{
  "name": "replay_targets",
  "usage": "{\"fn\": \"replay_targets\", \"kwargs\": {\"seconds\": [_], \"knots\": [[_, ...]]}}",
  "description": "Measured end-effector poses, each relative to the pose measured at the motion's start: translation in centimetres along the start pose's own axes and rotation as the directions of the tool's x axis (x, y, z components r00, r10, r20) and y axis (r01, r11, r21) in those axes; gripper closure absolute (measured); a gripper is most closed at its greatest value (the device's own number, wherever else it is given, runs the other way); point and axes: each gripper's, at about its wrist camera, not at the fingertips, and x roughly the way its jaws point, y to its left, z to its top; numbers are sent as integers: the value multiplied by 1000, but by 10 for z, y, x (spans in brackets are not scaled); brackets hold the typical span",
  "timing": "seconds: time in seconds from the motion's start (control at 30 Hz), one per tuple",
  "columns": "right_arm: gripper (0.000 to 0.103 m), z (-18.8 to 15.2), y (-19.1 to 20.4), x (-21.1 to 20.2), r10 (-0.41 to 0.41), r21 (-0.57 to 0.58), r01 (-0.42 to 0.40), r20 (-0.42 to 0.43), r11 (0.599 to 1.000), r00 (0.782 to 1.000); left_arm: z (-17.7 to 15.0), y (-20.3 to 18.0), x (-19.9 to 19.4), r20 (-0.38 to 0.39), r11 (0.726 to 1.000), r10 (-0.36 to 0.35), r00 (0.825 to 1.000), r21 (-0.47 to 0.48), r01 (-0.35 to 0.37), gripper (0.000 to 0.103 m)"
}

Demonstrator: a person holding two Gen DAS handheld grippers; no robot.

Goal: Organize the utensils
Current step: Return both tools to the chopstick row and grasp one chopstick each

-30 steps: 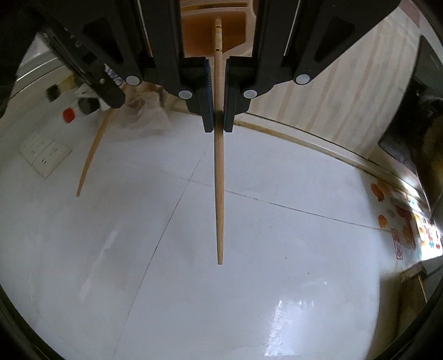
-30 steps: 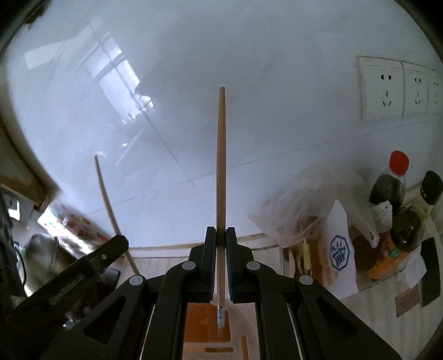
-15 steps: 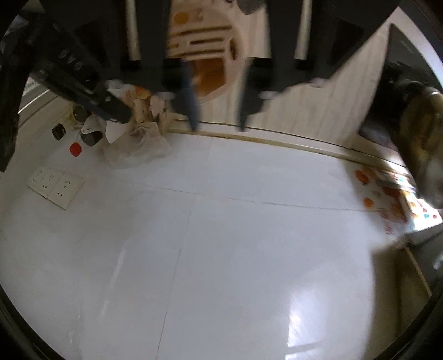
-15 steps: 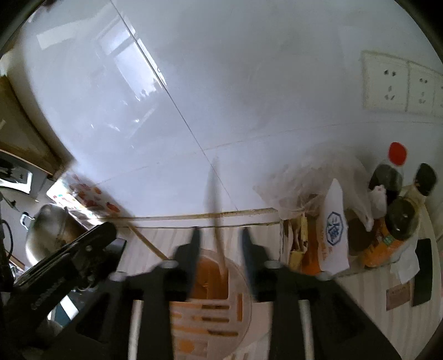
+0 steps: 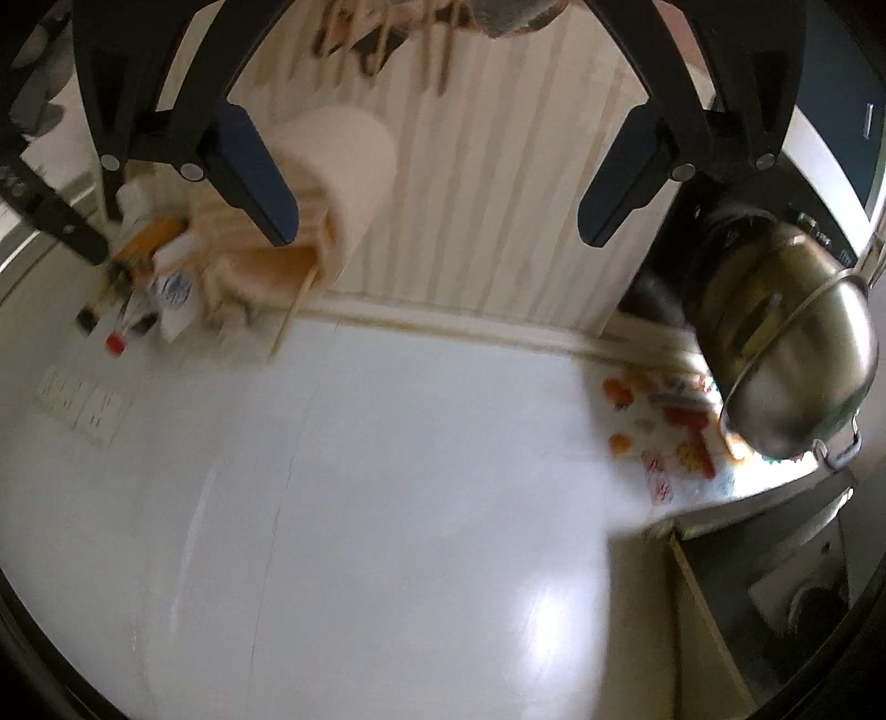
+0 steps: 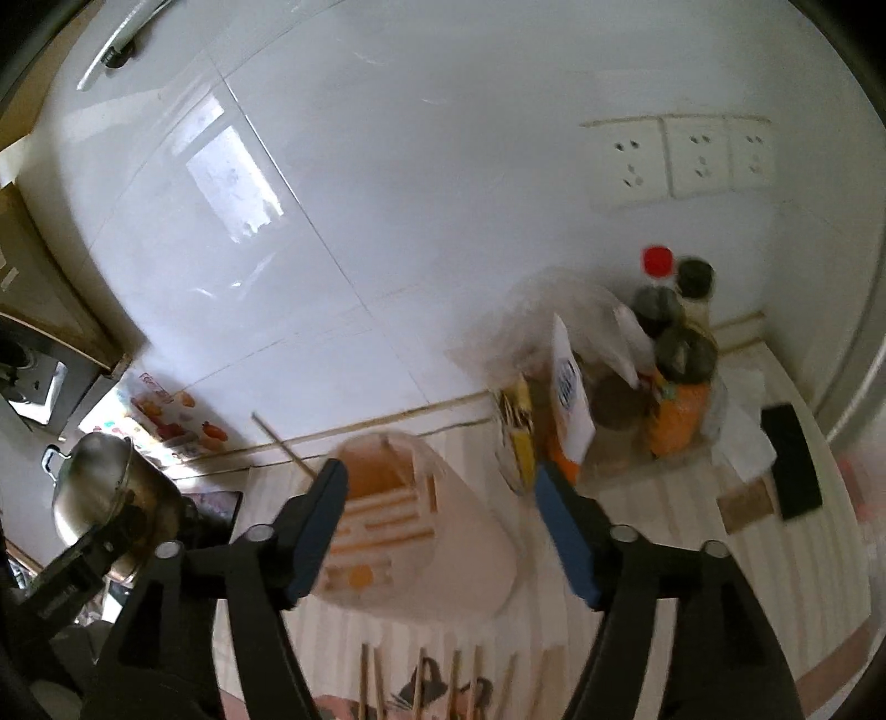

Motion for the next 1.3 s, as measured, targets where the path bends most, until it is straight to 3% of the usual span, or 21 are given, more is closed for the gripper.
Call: {"fn": "replay_targets", "kwargs": {"seconds": [0.07,0.2,0.3,0.4,0.5,0.6,0.67,0.73,0.83,0.9,0.97,1.03,1.13,1.3], "knots": [[20,-15,-2,-1,-17,4,17,-12,1000,1000,-16,7,8,-43,1000,3,999,-5,-3,0],[20,-46,-7,7,-63,2,63,-75,998,995,-60,18,30,-133,999,38,990,13,-37,0],[20,-77,-18,18,-106,10,109,-156,994,982,-98,22,54,-221,997,70,973,43,-62,0],[20,-101,-32,31,-138,26,148,-231,989,963,-130,24,75,-299,995,87,950,64,-71,0],[21,-127,-49,48,-183,34,204,-321,978,929,-163,25,97,-383,995,88,920,70,-66,0],[36,-153,-63,66,-202,25,233,-411,972,889,-185,22,115,-452,998,54,890,60,-30,3],[50,-170,-72,80,-218,6,250,-469,968,856,-197,18,126,-497,998,28,867,56,0,12],[59,-185,-78,91,-231,-12,262,-513,965,827,-208,11,138,-539,997,6,842,67,36,29],[63,-203,-85,103,-257,-43,281,-554,959,792,-220,3,150,-566,993,18,824,104,50,47],[64,-212,-89,109,-272,-65,288,-573,955,773,-225,-2,158,-578,991,33,815,127,50,58],[68,-219,-92,113,-286,-87,293,-585,952,758,-227,-4,162,-571,987,58,819,154,38,69],[75,-224,-94,116,-298,-106,294,-596,950,746,-229,-5,164,-572,986,55,819,160,45,95],[96,-227,-90,115,-370,-188,322,-576,928,729,-231,-2,164,-579,986,74,812,163,26,98],[96,-231,-108,104,-356,-150,337,-606,930,712,-236,17,159,-599,993,63,798,121,12,98]]}}
